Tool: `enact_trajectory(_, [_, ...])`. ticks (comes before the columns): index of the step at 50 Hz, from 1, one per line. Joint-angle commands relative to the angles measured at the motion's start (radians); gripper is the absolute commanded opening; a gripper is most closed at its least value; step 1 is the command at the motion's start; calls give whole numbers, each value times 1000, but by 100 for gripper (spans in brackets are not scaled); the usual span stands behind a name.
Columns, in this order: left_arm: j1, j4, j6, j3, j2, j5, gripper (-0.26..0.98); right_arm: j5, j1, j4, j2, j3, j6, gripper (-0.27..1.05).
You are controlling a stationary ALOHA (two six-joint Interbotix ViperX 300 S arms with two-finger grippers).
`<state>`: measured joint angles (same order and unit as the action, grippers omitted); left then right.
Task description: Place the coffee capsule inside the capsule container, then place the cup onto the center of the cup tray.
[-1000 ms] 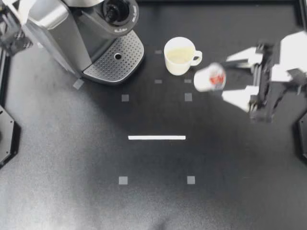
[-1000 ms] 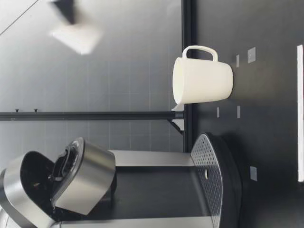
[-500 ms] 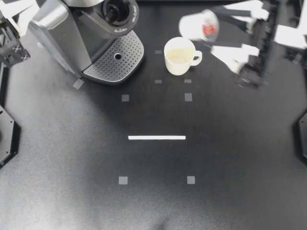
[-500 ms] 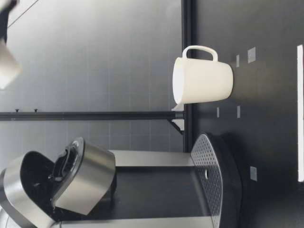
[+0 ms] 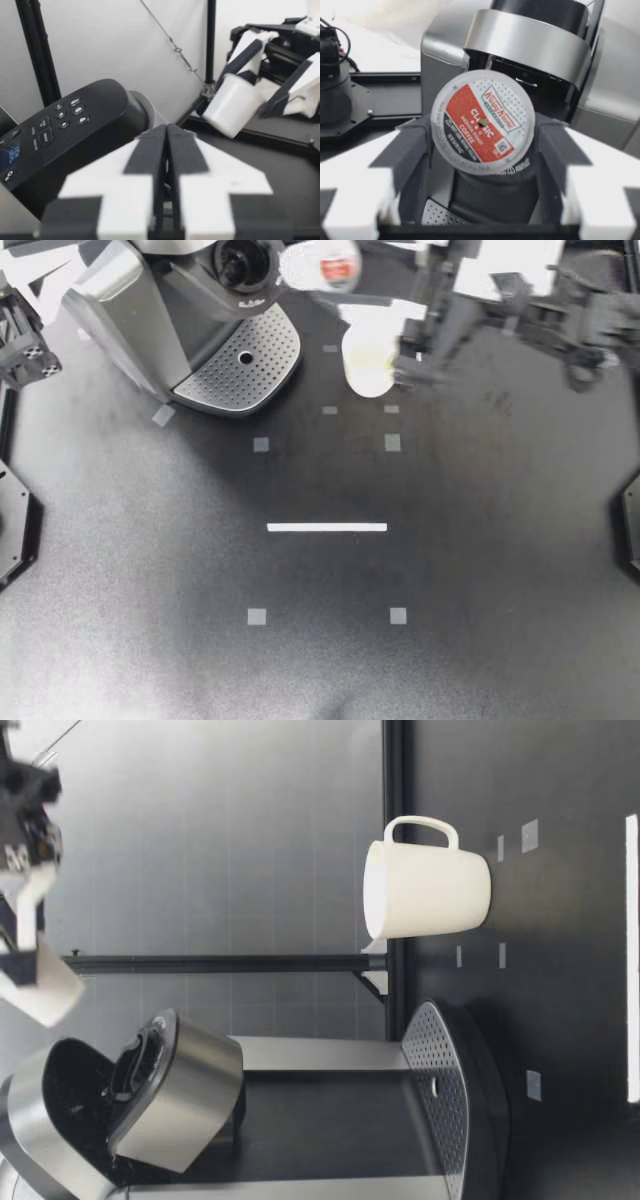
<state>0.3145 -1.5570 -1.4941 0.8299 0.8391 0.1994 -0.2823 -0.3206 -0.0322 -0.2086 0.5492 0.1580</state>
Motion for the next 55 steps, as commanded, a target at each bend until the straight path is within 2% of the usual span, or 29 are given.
enact_trajectory(1, [2, 0, 0, -11, 0, 2, 6, -9, -6, 0, 21, -54, 2, 55])
enact_trajectory(22, [2, -2, 0, 6, 17, 5, 6, -25, -25, 2, 133, -137, 2, 55])
enact_trajectory(55, [2, 0, 0, 17, 43, 3, 6, -17, -29, -3, 178, -167, 6, 55])
